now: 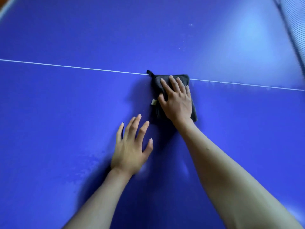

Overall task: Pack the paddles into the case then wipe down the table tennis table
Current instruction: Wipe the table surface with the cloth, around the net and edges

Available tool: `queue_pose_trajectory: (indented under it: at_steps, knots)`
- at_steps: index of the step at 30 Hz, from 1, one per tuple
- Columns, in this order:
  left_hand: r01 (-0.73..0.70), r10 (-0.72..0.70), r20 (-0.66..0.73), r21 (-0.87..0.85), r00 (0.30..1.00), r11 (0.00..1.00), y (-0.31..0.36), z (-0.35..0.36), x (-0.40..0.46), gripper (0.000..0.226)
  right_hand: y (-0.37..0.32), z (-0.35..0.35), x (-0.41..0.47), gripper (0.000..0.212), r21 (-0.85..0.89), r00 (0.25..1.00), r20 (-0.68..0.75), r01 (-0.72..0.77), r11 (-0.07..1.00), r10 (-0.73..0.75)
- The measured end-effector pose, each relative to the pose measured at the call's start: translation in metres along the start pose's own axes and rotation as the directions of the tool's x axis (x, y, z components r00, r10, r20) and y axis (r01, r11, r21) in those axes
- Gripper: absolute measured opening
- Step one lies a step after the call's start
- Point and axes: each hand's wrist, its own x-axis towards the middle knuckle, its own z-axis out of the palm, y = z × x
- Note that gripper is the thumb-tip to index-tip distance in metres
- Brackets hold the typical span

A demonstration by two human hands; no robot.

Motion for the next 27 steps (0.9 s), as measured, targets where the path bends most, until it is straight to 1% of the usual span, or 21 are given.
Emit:
queue_pose_trajectory:
  at_steps: [3, 7, 11, 13, 15, 21, 27]
  knots:
    - [-0.005, 0.005, -0.025, 0.01, 1.0, 1.0, -0.002, 0.002, 0.001, 0.06, -0.009, -0.004, -0.032, 0.059, 0.001, 1.0, 0.009, 0.001, 1.0, -0.001]
    - [-0.045, 0.037, -0.155, -0.049, 0.987, 0.998, -0.002, 0.002, 0.0, 0.054, -0.025, -0.011, -0.095, 0.06, -0.005, 1.0, 0.027, 0.002, 1.0, -0.002]
    - [-0.005, -0.023, -0.222, -0.123, 0.975, 0.992, -0.002, -0.017, -0.015, 0.048, -0.038, -0.02, -0.164, 0.059, -0.005, 1.0, 0.03, 0.004, 1.0, -0.004]
    - [0.031, -0.072, -0.235, -0.175, 0.969, 0.984, 0.002, -0.03, -0.031, 0.046, -0.043, -0.026, -0.195, 0.059, -0.011, 1.0, 0.026, -0.005, 1.0, 0.005]
    - [0.047, -0.093, -0.244, -0.187, 0.965, 0.981, 0.003, -0.04, -0.055, 0.045, -0.051, -0.03, -0.228, 0.059, -0.023, 0.999, 0.024, -0.025, 0.999, 0.026]
    - [0.008, -0.057, -0.266, -0.182, 0.962, 0.983, 0.009, -0.052, -0.135, 0.041, -0.074, -0.045, -0.332, 0.06, -0.006, 0.998, 0.008, -0.056, 0.998, 0.056]
    - [0.008, -0.055, -0.266, -0.174, 0.962, 0.985, 0.019, -0.061, -0.205, 0.04, -0.093, -0.056, -0.427, 0.058, -0.024, 0.998, -0.035, -0.06, 0.998, 0.059]
